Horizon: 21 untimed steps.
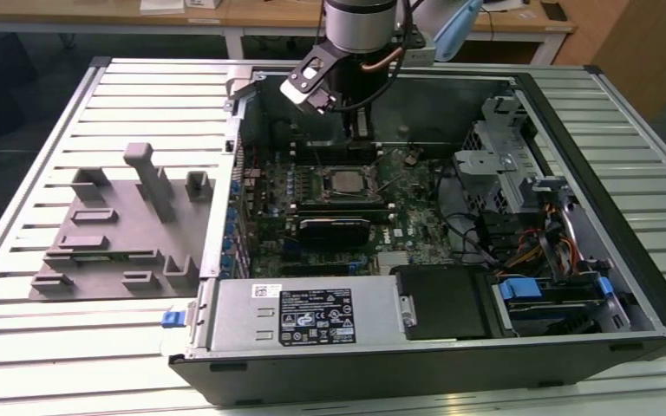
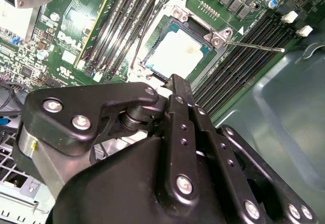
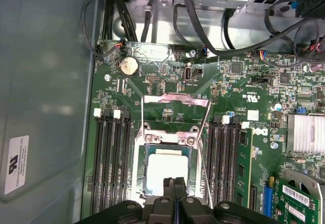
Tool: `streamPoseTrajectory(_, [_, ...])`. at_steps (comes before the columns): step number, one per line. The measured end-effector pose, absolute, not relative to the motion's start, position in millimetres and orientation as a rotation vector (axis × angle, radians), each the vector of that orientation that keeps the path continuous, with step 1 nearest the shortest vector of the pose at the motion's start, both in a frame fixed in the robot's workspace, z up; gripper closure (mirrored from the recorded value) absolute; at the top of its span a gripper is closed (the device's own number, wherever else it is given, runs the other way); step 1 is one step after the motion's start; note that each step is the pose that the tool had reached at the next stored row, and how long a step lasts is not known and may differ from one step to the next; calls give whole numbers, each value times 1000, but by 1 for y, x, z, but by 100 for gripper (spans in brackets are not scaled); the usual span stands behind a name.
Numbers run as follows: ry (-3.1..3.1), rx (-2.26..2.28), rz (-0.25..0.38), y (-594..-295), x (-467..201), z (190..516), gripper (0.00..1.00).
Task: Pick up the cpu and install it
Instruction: 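Close the cpu cover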
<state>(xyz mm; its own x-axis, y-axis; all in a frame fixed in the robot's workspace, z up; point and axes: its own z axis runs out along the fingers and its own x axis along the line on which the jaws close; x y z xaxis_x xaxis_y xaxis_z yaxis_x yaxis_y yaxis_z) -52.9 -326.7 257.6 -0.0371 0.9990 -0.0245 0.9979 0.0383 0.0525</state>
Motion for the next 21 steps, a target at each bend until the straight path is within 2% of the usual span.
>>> streamPoseTrajectory(21, [2224, 2141, 32, -327, -53, 268, 89])
